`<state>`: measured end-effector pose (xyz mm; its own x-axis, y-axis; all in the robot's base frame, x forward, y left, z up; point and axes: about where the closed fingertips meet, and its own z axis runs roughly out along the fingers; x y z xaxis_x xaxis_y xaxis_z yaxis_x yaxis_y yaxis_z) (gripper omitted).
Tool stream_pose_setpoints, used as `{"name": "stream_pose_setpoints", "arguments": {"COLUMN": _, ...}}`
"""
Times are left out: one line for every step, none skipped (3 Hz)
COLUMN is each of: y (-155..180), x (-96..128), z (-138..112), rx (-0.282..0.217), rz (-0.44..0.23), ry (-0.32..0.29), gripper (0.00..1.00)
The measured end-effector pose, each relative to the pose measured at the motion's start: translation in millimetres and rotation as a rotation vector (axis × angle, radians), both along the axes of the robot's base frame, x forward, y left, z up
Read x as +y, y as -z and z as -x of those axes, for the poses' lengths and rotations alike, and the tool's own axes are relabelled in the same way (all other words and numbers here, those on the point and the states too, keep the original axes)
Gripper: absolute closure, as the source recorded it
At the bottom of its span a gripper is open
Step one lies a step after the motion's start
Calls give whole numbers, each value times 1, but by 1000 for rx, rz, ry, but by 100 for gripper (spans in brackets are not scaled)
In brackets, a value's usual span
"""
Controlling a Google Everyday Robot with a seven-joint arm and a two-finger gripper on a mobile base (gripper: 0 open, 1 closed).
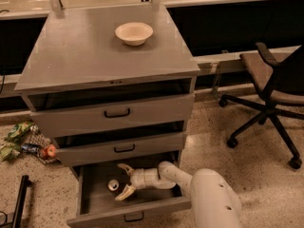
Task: Place orange can into bottom drawer
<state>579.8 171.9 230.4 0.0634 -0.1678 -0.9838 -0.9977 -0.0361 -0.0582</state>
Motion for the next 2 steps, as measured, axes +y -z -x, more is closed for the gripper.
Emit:
{"name": "stream_pose_setpoints", "arguments": {"y": -15, "x": -7, "z": 1, "rx": -15, "rz": 18, "ry": 22, "gripper": 11}}
{"name": "stream_pose_setpoints", "arguments": {"y": -46, "x": -32, "z": 15, "rx": -26, "rz": 38, "ry": 66, "gripper": 34}}
